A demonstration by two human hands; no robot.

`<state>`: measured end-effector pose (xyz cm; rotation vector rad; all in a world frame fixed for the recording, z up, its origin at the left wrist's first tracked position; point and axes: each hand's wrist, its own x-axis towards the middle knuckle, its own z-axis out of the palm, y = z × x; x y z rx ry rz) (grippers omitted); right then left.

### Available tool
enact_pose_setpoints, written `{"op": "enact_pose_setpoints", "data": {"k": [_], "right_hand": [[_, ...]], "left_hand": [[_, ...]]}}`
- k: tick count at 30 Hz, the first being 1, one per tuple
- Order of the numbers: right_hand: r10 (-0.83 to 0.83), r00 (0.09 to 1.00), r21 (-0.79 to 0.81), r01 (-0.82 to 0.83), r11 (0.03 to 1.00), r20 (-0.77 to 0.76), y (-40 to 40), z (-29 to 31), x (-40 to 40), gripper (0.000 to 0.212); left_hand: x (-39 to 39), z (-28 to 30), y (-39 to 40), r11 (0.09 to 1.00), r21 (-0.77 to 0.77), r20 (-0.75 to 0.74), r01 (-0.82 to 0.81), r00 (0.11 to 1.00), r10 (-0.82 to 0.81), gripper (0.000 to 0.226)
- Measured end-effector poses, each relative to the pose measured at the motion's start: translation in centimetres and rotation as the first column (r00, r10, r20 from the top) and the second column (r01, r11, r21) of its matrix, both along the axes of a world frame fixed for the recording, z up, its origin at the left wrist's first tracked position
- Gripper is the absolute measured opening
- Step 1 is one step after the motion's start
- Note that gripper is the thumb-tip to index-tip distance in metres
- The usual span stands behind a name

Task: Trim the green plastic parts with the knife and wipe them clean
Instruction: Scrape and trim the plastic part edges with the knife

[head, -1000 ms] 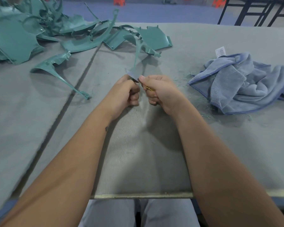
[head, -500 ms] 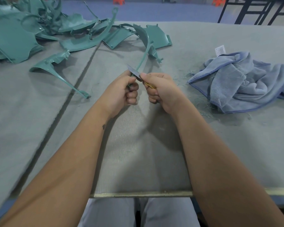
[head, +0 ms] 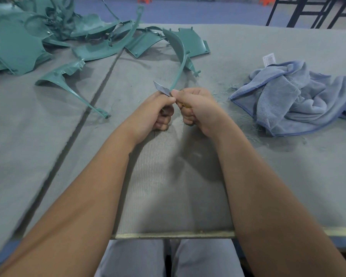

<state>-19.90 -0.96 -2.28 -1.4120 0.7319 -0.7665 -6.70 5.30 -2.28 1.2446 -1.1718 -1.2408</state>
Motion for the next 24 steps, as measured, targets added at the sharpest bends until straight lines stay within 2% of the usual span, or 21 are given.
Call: {"op": "enact_pose_setpoints", "data": {"k": [3, 13, 24], "right_hand": [[-0.033, 0.999, -0.023, 0.034, 0.999, 0.018, 0.04, -0.2, 0.15, 0.042], [-0.14, 0.989, -0.06, 0.143, 0.988, 0.048, 0.32, -0.46, 0.64, 0.039], [-0.17, 0.983, -0.051, 0.174, 0.983, 0.067, -0.01, -0.87, 0.82, 0.038]], "left_hand": [[-0.03, -0.03, -0.01, 1.0, -0.009, 0.002, -0.001, 1.0, 0.001, 0.024], [-0.3, -0.1, -0.08, 0.998, -0.008, -0.036, -0.06, 0.998, 0.06, 0.022], [-0.58, -0.26, -0.13, 0.989, -0.072, 0.063, -0.129, 0.989, 0.134, 0.023]]}}
